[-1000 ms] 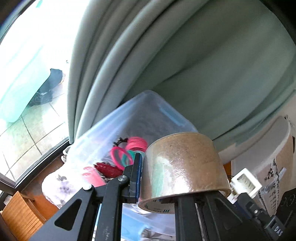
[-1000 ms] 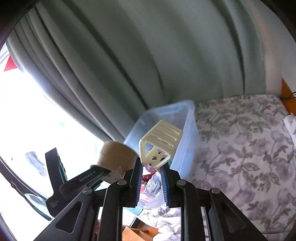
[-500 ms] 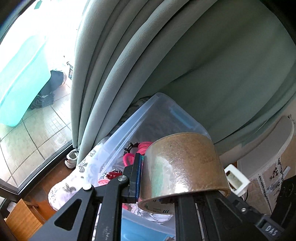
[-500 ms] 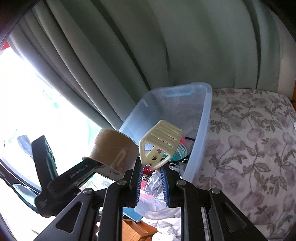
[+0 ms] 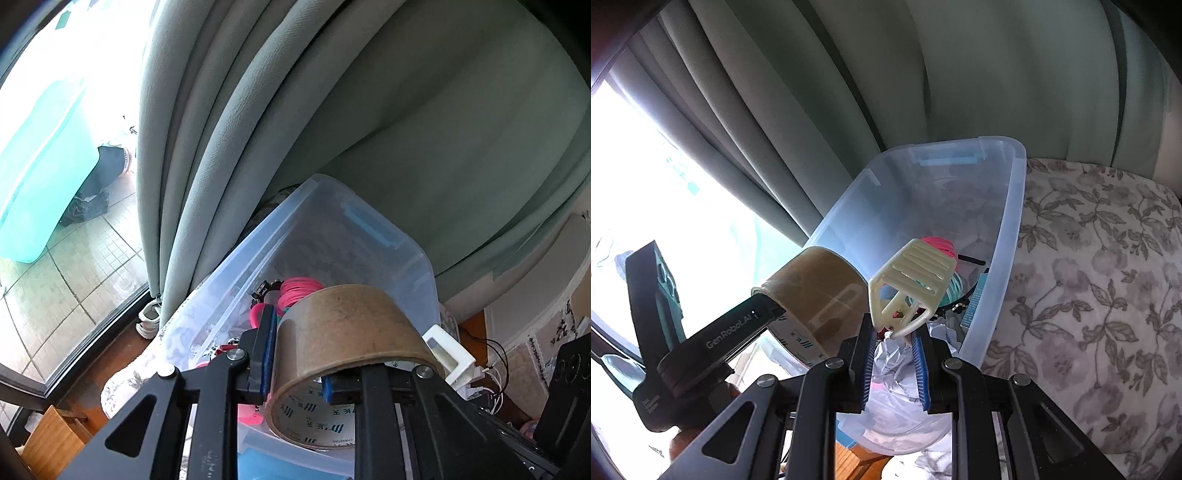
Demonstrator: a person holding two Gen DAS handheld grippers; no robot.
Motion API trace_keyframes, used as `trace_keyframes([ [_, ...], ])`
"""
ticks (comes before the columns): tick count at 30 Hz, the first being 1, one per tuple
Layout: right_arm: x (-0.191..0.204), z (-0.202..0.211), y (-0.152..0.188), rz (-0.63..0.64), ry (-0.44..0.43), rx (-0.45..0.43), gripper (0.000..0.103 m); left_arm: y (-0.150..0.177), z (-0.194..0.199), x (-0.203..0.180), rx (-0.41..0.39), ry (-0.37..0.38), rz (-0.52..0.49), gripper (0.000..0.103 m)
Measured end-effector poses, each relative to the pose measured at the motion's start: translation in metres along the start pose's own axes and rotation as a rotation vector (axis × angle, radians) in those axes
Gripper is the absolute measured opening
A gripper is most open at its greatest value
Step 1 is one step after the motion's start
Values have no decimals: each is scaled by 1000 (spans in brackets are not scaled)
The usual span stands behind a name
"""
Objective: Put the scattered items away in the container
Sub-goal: 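Lift the tape roll and white clip and carry both over the clear box, then open the left tool to drop the tape while the right tool releases the clip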
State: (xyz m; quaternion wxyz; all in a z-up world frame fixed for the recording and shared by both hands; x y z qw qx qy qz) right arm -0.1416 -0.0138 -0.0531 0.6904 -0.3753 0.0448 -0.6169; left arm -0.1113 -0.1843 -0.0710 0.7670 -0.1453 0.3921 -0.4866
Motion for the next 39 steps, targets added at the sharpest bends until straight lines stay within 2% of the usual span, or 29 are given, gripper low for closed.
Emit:
trace_keyframes([
  [12, 6, 1, -7, 45, -11, -12, 23, -1, 1, -6, 13, -29, -3, 20],
  [18, 6, 5, -6, 50, -12, -17, 23, 1, 0, -11, 19, -37, -12, 26],
  [24, 4, 6, -6, 42, -10, -15, 23, 1, 1, -13, 22, -52, -15, 41],
  [29, 3, 9, -7, 37, -11, -16, 23, 0, 2, -14, 18, -55, -9, 58],
  [39, 2, 12, -7, 28, -10, -21, 23, -2, 6, -17, 16, -60, -4, 61],
])
Point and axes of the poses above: each gripper's, at about its wrist camera, not at the fingertips, and z roughly against the way its jaws point, x to its left, y to its underside, the point moved 3 cm from there along -z, roughly the way its jaws point
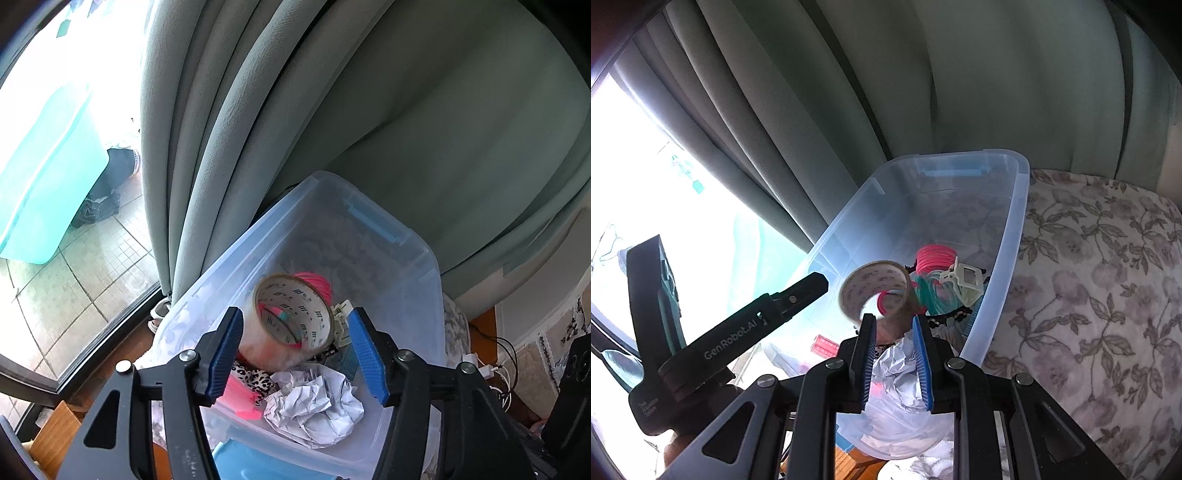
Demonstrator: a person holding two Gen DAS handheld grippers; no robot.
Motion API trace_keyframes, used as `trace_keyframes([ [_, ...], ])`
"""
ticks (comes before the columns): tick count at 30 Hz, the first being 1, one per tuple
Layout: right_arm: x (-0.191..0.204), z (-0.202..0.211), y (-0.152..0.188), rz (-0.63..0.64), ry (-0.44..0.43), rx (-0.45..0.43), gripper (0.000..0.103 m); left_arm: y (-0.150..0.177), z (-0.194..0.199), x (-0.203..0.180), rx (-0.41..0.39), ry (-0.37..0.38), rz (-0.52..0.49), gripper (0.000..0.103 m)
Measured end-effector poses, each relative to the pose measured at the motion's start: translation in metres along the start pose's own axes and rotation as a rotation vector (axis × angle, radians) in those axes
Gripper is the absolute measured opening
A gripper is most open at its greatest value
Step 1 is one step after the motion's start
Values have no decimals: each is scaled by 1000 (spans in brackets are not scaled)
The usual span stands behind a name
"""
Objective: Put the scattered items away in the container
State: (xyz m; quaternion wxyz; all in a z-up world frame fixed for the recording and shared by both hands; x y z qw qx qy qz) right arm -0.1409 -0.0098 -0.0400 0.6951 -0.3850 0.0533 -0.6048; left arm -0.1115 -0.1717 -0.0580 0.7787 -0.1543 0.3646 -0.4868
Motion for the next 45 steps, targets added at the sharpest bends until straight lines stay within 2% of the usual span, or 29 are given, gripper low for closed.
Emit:
trace_keyframes([
  [13, -2, 10, 3, -16, -8, -16, 24, 3, 14, -1, 8, -16, -18, 61],
  [19, -6, 20, 4, -24, -8, -32, 31, 7, 12, -9, 14, -39, -29, 62],
  [21, -7, 23, 6, -25, -4, -38, 38, 9, 13, -13, 14, -44, -37, 63],
  [23, -8, 27, 7, -22, 5, -46, 42, 10, 13, -16, 15, -49, -45, 66],
  [29, -12, 40, 10, -22, 4, -72, 52, 16, 15, -30, 20, -54, -78, 66],
  [34, -19, 51, 14, -31, -2, -90, 56, 20, 20, -44, 2, -69, -111, 74],
  [37, -26, 57, 16, -44, 6, -102, 59, 23, 22, -54, -1, -71, -137, 74],
  [45, -51, 76, 25, -82, 75, -122, 63, 36, 21, -85, 3, -60, -220, 78],
])
Point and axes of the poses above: each gripper's, at about its wrist camera, not at the fingertips, and z roughly against the way its jaws point, x to its left, y to its underside, the point moved 3 cm from there along -z, roughly the way its jaws point
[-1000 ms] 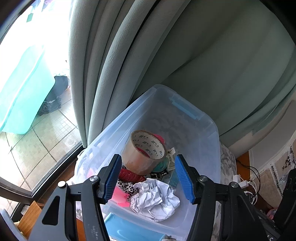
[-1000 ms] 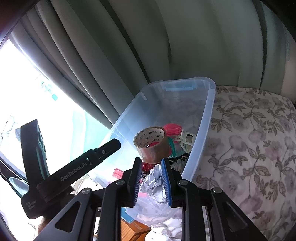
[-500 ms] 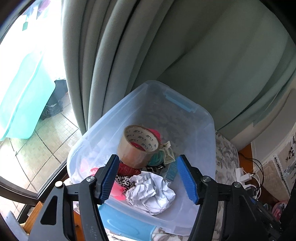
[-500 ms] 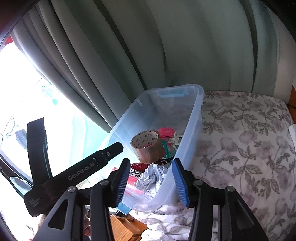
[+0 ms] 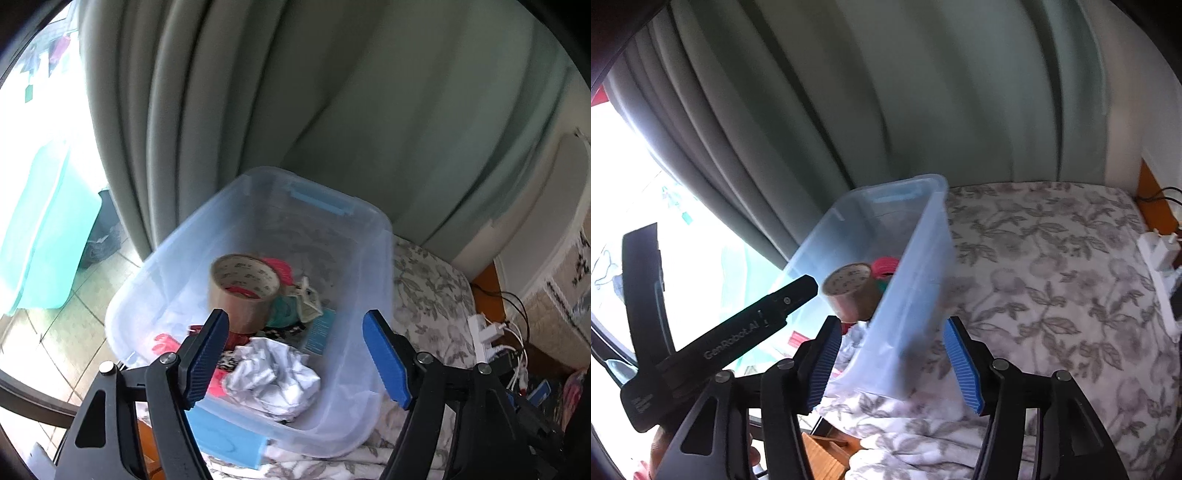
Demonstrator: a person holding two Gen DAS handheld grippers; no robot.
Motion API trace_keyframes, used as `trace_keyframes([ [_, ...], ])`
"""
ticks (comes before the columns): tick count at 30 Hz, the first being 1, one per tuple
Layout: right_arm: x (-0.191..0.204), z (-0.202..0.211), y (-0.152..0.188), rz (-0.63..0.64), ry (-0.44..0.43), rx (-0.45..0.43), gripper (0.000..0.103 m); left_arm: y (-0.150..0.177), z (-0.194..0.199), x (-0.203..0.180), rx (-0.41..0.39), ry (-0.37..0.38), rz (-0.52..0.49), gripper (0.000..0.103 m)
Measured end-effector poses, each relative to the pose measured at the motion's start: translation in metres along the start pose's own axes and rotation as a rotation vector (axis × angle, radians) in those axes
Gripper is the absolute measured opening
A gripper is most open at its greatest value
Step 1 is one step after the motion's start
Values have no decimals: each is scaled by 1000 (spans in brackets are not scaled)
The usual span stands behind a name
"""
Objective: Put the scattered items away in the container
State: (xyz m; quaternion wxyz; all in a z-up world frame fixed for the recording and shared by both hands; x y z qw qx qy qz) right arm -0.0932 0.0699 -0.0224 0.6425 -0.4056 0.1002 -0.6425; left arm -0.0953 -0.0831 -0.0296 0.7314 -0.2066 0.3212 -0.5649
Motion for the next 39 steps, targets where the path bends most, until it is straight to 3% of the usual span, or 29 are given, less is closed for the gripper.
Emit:
trace_keyframes([
  [7, -23, 19, 2, -44, 24, -45, 73, 8, -3, -24, 19, 24, -43, 79],
  [11, -38, 27, 4, -78, 30, -56, 81, 13, 2, -43, -24, 76, -95, 84],
  [17, -64, 45, 9, -135, 47, -86, 89, 24, 7, -68, -55, 96, -180, 89],
  [21, -79, 52, 13, -162, 76, -85, 102, 33, 7, -81, -42, 98, -254, 90],
  [27, -89, 60, 19, -155, 108, -82, 103, 47, 8, -88, -5, 159, -297, 90],
  [34, -94, 67, 27, -144, 153, -69, 103, 50, 13, -93, -28, 151, -316, 90],
  [39, -92, 65, 30, -140, 154, -52, 103, 53, 12, -89, -11, 184, -303, 90],
])
Point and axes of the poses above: each gripper's, at about its wrist camera, not at the fingertips, and z roughly against the way its jaws point, x to its left, y to its underside, the point moved 3 cm from there along -z, roughly the way its jaws point
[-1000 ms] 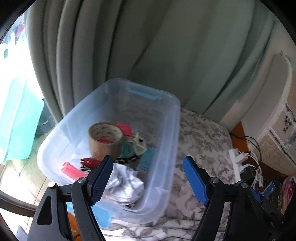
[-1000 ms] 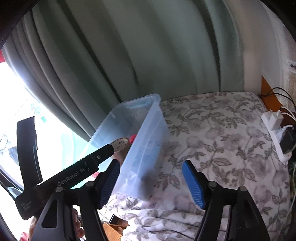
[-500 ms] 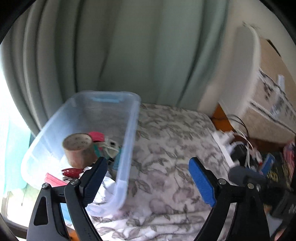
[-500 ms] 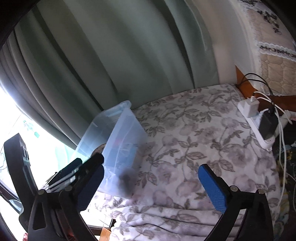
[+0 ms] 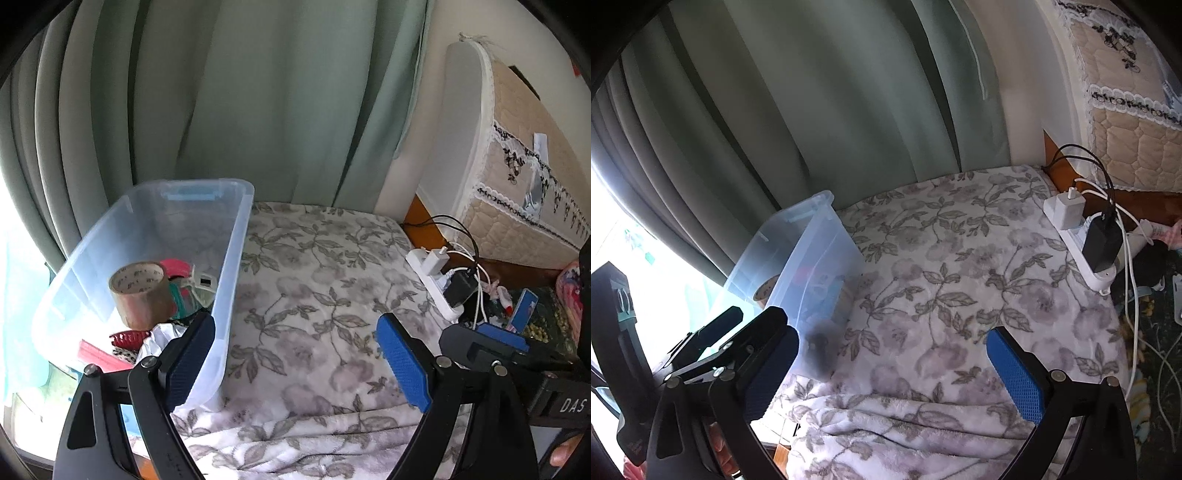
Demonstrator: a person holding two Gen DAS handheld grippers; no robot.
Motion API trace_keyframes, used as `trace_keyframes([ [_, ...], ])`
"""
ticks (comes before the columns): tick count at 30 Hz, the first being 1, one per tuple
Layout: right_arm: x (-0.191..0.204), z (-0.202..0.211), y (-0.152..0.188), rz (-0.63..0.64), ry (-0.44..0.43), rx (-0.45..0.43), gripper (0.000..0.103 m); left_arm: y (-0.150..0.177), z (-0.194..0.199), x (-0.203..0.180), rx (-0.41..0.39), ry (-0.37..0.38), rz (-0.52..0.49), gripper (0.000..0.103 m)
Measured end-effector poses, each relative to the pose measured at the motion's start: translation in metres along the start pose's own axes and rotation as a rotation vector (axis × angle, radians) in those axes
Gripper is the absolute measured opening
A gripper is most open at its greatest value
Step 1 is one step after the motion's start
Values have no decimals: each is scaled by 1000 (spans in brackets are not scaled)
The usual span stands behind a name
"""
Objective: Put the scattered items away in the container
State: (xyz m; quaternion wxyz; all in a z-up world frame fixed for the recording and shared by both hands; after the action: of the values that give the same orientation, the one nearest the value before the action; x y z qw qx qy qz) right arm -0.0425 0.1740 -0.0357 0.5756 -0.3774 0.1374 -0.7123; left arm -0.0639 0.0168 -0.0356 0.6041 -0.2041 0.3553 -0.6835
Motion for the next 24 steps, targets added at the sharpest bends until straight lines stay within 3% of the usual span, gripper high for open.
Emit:
trace_keyframes([
  [6, 5, -6, 6, 19, 5, 24, 103, 3, -2, 6, 18, -18, 19, 90],
  [22, 17, -22, 19, 34, 59, 79, 103, 8, 0, 14, 0, -189, -33, 90],
  [24, 2, -21, 12, 54, 21, 100, 103, 8, 0, 16, -5, -206, -39, 90],
])
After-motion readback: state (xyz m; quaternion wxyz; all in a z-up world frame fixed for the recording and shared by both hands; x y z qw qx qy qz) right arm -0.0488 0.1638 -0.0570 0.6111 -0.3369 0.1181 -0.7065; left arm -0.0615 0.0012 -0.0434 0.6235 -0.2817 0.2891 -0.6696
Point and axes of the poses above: each gripper's, at about its wrist camera, not at the fingertips, and z roughly against the way its jaws point, x to its left, y to its underside, the point moved 3 cm from there along -z, roughly the way its jaws point
